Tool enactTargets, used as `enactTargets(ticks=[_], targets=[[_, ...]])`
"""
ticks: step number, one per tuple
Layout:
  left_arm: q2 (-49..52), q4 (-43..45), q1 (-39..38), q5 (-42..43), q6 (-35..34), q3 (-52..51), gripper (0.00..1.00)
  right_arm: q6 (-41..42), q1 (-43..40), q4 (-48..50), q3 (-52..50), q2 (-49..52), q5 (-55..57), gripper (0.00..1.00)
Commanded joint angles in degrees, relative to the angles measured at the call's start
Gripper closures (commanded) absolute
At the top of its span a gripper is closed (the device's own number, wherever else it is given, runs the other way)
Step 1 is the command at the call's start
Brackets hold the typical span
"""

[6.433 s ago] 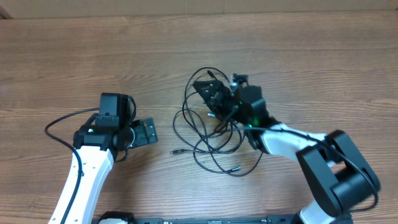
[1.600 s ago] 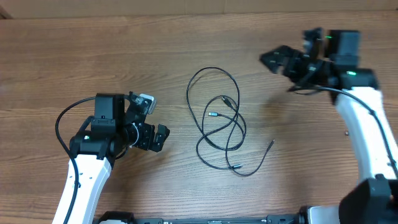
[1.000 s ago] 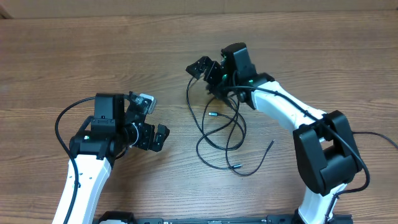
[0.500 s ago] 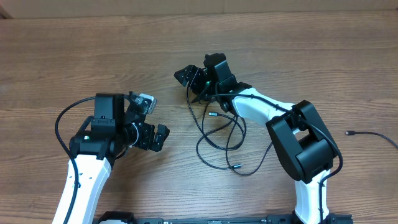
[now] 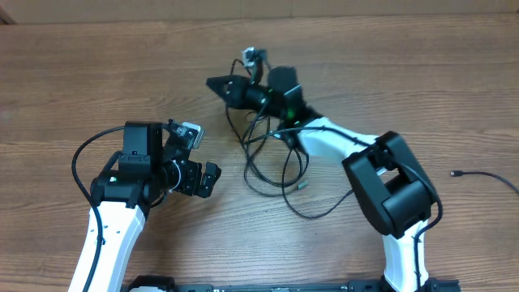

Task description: Untangle cables

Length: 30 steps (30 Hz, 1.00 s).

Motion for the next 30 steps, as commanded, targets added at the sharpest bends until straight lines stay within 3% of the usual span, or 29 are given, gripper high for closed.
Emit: enactTargets(ticks=[1,6,15,23,30], targets=[[-0.15,0.0,0.11,-0.04,-0.83,0.63,0.0,-0.74,-7.04,-4.2,0.57,-7.93,-5.03,0.96],[-0.15,0.0,0.11,-0.04,-0.83,0.63,0.0,-0.81,-16.65,-12.61,0.63,-21.66,-4.85,0.96],[-0.15,0.0,0.11,-0.04,-0.83,0.63,0.01,-0.68,-29.11,-18.71,5.57,-42.88,-2.05,0.96],[-0.15,0.0,0.11,-0.04,-0.83,0.63,0.01,-2.64,-37.46,-33.68,12.61,-46.95,1.14,0.96],[-0.15,0.0,0.11,-0.04,-0.83,0.63,0.0,-4.33,-39.76,-32.76,16.41,-46.95,1.55,0.96]])
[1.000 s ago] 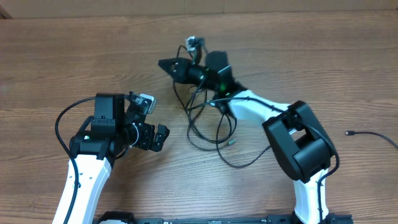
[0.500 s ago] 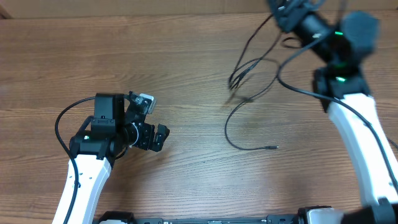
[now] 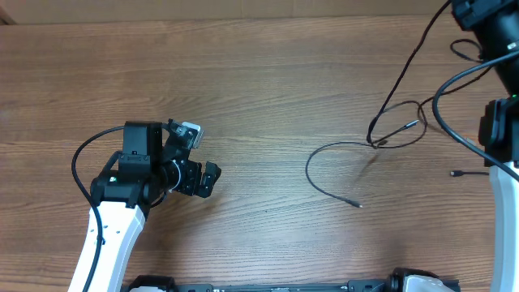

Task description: Untangle cables

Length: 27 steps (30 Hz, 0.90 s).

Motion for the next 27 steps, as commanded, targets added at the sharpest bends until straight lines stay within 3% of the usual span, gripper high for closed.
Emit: enactTargets(ticks=[1,6,8,10,12,16,21,27], targets=[[-0.17,0.02,0.11,-0.04,-0.83,0.63,0.0,-0.92,-0.55,1.25,5.22,-0.46,0.63,0.96],[-0.17,0.02,0.11,-0.04,-0.81,0.63,0.0,-0.7,0.46,3.26,11.39,-0.46,-2.6,0.96],[-0.17,0.02,0.11,-0.04,-0.83,0.63,0.0,-4.81,1.27,2.03,11.58,-0.44,-2.6,0.96],[-0.17,0.02,0.11,-0.04,-0.83,0.63,0.0,-10.08,1.38,-6.05,11.56,0.09,1.31,0.96],[-0.17,0.02,0.11,-0.04,-0.83,0.63,0.01,-16.31,1.36,-20.52,11.56,1.62,13.16,0.96],[-0.17,0.02,0.11,-0.04,-0.83,0.63,0.01,-18.49,-0.2,-38.56,11.56,4.7,35.98,0.96],[-0.17,0.02,0.11,-0.04,-0.83,0.63,0.0,-18.47,-4.39,-46.64,11.54,5.42,48.83,0.96],[-0.17,0.02,0.11,-0.04,-0.83,0.63,0.0,-18.49,-6.03,-48.89,11.54,5.42,48.26,0.96]])
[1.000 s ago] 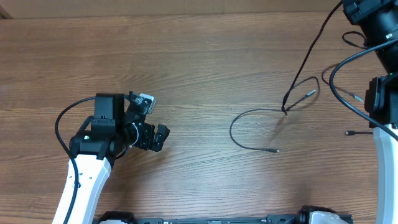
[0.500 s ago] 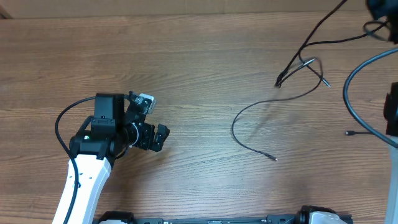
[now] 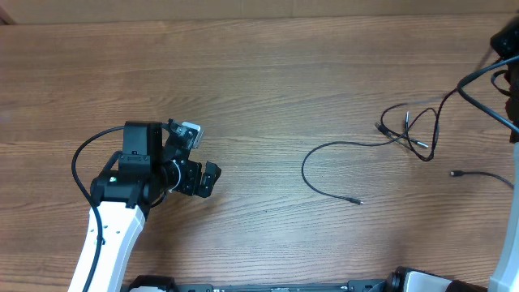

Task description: Untangle cables

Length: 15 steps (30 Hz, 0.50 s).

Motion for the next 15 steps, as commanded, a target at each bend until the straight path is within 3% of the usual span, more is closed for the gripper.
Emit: enactTargets(ticks=[1,6,9,12,15], targets=[[-0.15,-0.02,0.11,-0.02,-0.83,0.63,0.01,-0.63,-0.09,0.26,0.83,-1.2,1.7,0.96],[-0.15,-0.02,0.11,-0.02,-0.83,0.63,0.01,-0.59,-0.09,-0.28,0.83,-1.2,-5.16,0.96],[-0.15,-1.27,0.11,2.67,-5.51,0.59,0.0,-0.63,-0.09,-1.11,0.83,-1.2,-5.16,0.96],[0.61,2.56,-0.31,4.81,-10.1,0.57,0.0,-0.61,-0.09,-1.33,0.83,-1.2,-5.81,0.96],[4.17,9.6,-2.91,11.93,-10.25,0.57,0.0,-0.59,-0.09,-1.36,0.83,-1.18,-8.55,0.96]])
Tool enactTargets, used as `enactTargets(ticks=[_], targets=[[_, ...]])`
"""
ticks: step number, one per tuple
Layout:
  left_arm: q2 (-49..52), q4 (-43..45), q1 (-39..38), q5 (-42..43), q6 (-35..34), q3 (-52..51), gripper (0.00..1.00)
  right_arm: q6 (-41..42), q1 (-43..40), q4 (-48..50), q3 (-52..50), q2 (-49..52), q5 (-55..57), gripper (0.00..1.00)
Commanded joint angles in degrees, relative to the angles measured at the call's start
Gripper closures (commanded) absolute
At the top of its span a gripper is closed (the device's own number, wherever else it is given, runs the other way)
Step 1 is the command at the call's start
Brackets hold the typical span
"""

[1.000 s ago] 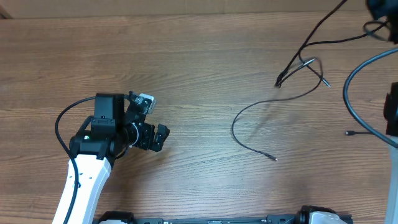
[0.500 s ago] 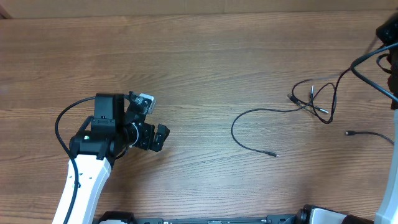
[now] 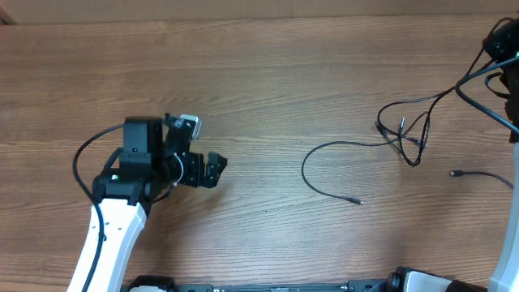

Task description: Untangle cables

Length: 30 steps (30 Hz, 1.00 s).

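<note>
A thin black cable [image 3: 324,147] lies in a long loop right of centre, and its free plug end [image 3: 358,202] rests on the table. Its other part forms a small tangle [image 3: 409,134] at the right. From there a strand rises to my right gripper [image 3: 498,40] at the top right edge. That gripper is mostly cut off by the frame and seems shut on the strand. My left gripper [image 3: 214,169] is open and empty at the left, far from the cable.
A second black cable [image 3: 478,173] with a small plug lies near the right edge. The right arm's own thick cables [image 3: 474,85] hang by the tangle. The white left arm [image 3: 109,235] runs up from the front edge.
My left gripper has shifted slightly to the right and turned a little. The tangle at the right has changed shape a bit, its loops drawn closer. The right gripper stays at the top right edge.
At first my right gripper was at a cable tangle in the middle of the table. A second later it was at the top right corner, with the cables hanging from it and dragged right. They then lay spread at the right, as now.
</note>
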Motion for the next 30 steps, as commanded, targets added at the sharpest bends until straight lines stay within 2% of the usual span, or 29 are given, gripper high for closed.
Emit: enactTargets(ticks=[1,8,10,15,21,27,30], targets=[[4.02,5.07,-3.02,7.48,-2.67,0.57,0.0,-0.24,-0.11,0.13,0.83,-1.18,-2.75,0.96],[18.25,16.96,-14.78,11.69,-7.04,0.57,0.01,-0.24,-0.09,-1.11,0.83,-1.18,-3.96,0.96],[22.21,20.39,-18.82,11.52,-10.64,0.57,0.0,-0.24,-0.09,-1.16,0.83,-1.18,-4.42,0.96],[30.77,31.8,-25.09,12.35,-27.02,0.57,0.0,-0.24,-0.09,-2.23,0.83,-1.18,-4.42,0.96],[38.34,41.27,-28.89,15.54,-30.69,0.59,0.0,-0.26,-0.09,-2.64,0.79,-1.18,-4.42,0.96],[45.55,45.81,-29.7,16.74,-33.94,0.61,0.0,-0.26,-0.09,-3.48,0.76,-1.18,-4.42,0.96],[49.44,56.13,-30.03,22.29,-38.05,0.7,0.0,-0.26,-0.09,-3.87,0.74,-1.18,-4.42,0.96]])
